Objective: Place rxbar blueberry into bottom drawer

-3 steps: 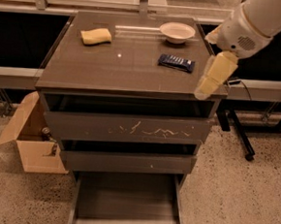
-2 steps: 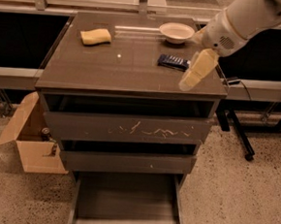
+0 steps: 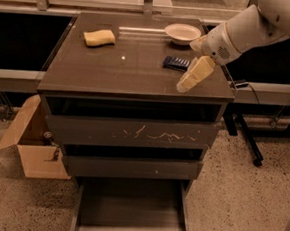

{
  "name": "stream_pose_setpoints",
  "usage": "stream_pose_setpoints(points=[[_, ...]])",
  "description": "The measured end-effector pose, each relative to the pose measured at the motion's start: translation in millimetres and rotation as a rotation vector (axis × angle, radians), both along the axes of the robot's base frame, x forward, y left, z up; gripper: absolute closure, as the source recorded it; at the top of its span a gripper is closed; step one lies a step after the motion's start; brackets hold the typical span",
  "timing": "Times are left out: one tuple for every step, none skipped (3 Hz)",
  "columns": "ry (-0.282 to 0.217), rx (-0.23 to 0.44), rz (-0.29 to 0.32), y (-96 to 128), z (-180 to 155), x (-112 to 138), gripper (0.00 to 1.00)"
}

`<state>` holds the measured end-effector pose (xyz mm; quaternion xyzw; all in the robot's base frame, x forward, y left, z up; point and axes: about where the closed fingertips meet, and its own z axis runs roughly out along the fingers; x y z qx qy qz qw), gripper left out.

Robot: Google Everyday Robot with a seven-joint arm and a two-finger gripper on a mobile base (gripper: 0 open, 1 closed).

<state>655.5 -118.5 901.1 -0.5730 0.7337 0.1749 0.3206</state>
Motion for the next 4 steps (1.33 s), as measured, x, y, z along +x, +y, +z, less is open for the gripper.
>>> stream_pose_setpoints(points=[[-0.050,0.078,-0.043,-14,-16,24,0.00],[-0.102,0.237,-0.101,-33,-31,62,0.00],[-0.116,0.322,-0.137,-43,-38,83,0.00],[-0.095,0.392,-0.148,-39,-44,108,0.00]])
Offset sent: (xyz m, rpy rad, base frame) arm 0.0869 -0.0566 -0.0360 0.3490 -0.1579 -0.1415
